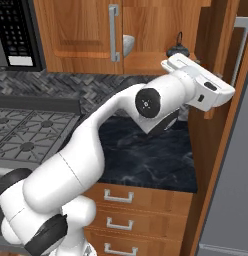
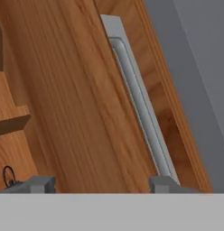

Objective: Pick the mug and place it in the sink. Pick the bowl and place it in the open cabinet and then close the cabinet.

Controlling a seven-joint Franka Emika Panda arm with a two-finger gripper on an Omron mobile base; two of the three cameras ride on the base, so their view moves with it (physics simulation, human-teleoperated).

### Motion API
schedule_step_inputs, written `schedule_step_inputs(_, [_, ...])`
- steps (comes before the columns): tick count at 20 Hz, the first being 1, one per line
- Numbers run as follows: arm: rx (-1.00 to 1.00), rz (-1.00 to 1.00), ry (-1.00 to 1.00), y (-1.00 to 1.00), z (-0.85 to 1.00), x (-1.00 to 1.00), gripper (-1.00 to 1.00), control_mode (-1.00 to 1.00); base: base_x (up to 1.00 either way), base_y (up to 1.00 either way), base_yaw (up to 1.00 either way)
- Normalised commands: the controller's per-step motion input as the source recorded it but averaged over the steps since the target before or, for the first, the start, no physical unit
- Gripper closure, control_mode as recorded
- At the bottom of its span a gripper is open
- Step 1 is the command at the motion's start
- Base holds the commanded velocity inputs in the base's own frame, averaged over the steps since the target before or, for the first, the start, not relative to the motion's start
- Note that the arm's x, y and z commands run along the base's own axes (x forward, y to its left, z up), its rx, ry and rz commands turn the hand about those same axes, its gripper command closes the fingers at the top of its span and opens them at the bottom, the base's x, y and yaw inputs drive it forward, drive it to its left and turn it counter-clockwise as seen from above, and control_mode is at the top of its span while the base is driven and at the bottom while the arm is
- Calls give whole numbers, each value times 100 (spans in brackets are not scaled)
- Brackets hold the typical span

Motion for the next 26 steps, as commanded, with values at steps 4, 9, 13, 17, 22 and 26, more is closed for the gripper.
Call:
schedule_step_inputs(4, [-1, 0, 6, 4, 1, 0, -100, -100, 0, 0, 0])
schedule_step_inputs(9, [-7, 6, 19, 27, 0, 6, -100, -100, 0, 0, 0])
schedule_step_inputs(13, [-4, 4, 18, 4, 16, 53, -100, -100, 0, 0, 0])
schedule_step_inputs(17, [-1, 0, 18, -1, 11, 53, -100, -100, 0, 0, 0])
schedule_step_inputs(22, [-2, 2, 10, 6, 0, 26, -100, -100, 0, 0, 0])
schedule_step_inputs(26, [-2, 20, 24, 9, 1, 86, -100, -100, 0, 0, 0])
